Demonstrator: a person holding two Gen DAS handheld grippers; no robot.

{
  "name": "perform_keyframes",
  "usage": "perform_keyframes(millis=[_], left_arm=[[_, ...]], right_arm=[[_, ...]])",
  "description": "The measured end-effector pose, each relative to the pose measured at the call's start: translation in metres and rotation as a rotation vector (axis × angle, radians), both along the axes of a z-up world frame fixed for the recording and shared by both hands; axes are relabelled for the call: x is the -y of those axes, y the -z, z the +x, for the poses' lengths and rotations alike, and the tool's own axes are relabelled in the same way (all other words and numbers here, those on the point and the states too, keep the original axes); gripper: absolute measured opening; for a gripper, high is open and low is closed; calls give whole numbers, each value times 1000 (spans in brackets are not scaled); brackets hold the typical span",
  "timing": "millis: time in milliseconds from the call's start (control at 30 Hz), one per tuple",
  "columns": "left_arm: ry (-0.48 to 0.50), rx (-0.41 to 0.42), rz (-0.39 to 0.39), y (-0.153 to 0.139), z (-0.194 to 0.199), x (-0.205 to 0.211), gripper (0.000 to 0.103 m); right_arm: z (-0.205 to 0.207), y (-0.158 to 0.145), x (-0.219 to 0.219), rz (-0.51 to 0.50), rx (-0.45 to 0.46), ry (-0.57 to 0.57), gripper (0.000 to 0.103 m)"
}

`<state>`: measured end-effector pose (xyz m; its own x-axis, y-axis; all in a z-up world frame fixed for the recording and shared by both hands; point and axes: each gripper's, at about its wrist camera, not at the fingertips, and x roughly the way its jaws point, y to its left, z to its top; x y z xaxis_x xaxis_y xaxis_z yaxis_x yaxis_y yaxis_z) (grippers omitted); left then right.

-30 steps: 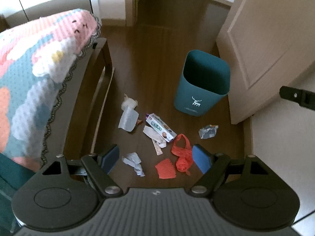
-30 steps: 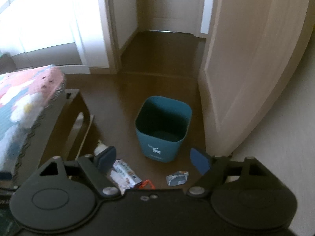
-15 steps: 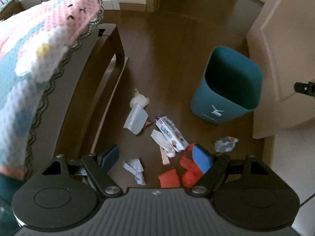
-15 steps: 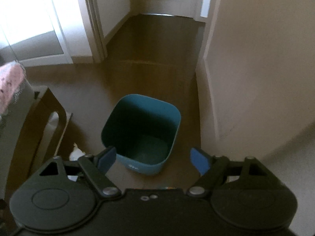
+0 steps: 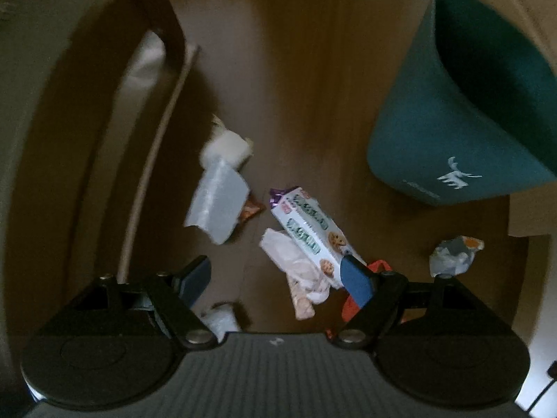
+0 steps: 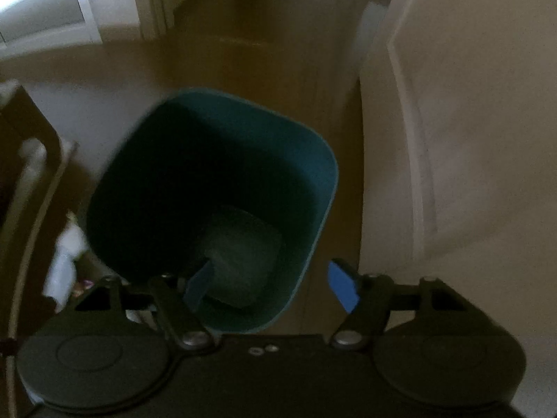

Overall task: Collect trash
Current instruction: 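Grasp the teal bin rim with the right tool while the left tool grasps the cookie bag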

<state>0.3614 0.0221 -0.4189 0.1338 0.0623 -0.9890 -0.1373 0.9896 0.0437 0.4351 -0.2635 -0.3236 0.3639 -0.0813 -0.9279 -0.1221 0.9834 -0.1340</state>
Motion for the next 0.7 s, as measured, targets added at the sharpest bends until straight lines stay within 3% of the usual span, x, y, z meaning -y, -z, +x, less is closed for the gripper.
perform_keyframes(millis=[167,300,567,700], left_arm=[[-67,-60,-60,79,30,4,82],[-112,-118,-69,134,44,10,82],[-177,-211,-74,210,62,17,81],[-153,-230,-64,225,63,28,80]], right_arm=[[25,29,15,8,-76,5,58],[31,35,20,46,-109,-5,59],[27,46,12,59,-113,-63,58],[26,42,9,80,-115,-65,56]])
